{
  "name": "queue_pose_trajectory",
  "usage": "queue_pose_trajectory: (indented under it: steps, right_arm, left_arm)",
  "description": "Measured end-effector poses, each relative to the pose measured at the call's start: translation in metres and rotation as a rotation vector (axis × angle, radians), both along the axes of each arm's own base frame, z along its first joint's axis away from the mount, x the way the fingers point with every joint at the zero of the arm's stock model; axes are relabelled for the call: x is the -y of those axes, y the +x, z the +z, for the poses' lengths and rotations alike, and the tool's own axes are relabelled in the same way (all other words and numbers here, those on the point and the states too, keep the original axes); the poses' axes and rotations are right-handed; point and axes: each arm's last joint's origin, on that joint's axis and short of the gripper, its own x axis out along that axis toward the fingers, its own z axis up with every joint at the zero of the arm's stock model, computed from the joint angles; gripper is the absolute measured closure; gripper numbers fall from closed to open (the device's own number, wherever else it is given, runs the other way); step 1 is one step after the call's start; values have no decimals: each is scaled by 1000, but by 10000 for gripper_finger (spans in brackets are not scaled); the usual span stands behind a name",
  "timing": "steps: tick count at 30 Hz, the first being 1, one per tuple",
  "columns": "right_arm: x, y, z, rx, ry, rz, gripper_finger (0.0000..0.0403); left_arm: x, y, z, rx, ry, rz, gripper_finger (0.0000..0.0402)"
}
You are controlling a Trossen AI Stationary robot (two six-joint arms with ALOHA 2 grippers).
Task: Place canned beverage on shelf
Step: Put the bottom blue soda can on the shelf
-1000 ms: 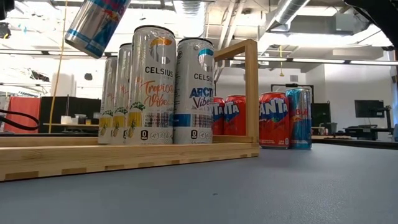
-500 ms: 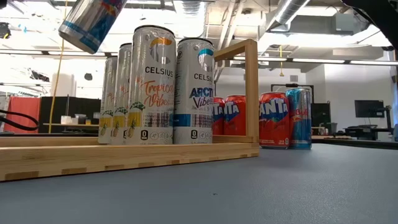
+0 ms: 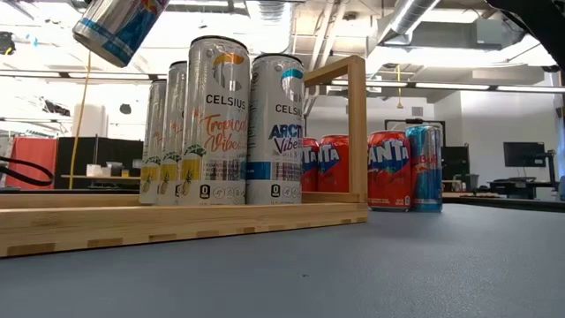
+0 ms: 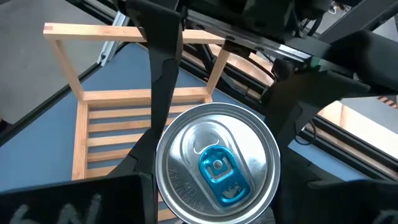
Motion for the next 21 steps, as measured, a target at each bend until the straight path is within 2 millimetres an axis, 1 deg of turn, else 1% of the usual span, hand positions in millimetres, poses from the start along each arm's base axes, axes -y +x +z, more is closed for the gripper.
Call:
queue_pose_trajectory:
  steps: [2,5,9,14,16,21]
  right_arm:
    - [0,0,0,-2,1,3,228]
    - [-4,0,0,3,-4,23,228]
    - [-8,0,0,6,-7,37,228]
    - [-6,0,0,5,-5,41,228]
    - [-7,0,-1,1,-3,40,228]
    - [-7,0,-1,3,-4,45,228]
  left_arm:
    - [1,1,2,13,3,-17,89]
    - [2,2,3,19,0,-44,105]
    - [0,6,2,4,1,-54,140]
    - [0,7,1,-1,-4,-57,184]
    - [1,7,0,-5,-5,-57,191]
    - [0,7,0,1,-2,-38,191]
